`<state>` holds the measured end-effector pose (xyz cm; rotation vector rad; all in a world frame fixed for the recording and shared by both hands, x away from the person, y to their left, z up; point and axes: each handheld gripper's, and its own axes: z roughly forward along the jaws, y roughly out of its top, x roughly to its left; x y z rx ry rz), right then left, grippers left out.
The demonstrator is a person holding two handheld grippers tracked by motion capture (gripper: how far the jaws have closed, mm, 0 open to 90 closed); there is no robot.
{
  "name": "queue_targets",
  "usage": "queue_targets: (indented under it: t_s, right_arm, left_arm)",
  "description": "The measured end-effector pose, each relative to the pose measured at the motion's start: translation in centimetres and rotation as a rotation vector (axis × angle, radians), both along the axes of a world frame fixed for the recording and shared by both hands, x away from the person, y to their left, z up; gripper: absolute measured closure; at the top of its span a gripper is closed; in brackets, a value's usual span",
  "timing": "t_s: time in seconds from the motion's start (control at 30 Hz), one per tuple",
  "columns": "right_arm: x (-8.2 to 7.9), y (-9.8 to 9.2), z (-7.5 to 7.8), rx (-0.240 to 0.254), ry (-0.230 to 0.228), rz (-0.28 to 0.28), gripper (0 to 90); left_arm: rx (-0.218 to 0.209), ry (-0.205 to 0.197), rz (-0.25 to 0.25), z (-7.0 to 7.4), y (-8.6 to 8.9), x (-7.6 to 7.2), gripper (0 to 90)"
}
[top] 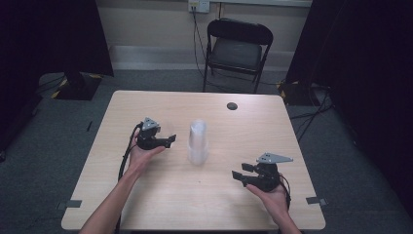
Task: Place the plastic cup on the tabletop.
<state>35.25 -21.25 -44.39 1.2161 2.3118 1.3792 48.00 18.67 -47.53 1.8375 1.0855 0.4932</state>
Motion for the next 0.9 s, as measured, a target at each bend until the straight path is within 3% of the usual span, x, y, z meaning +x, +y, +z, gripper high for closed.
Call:
queue_targets:
  t_s: [0.13,0.43,0.67,0.9]
  right_arm:
    - [0.0,-0.1,0.0,0.004,0.000,-0.005,42.5]
    - [0.0,-0.5,0.2,0.006,-0.004,-0.018,41.8]
    - [0.0,-0.7,0.2,0.005,-0.002,-0.026,41.8]
    - [0.2,-1.0,0.1,0.005,0.000,-0.045,41.3]
  left_arm:
    - [0.024,0.000,-0.015,0.1,0.0,-0.2,16.8]
    - [0.017,0.068,-0.001,1.0,1.3,-1.0,18.8]
    - [0.062,0.049,0.022,1.9,2.8,-2.5,20.1]
    - [0.044,0.032,0.011,2.7,4.0,-4.3,19.5]
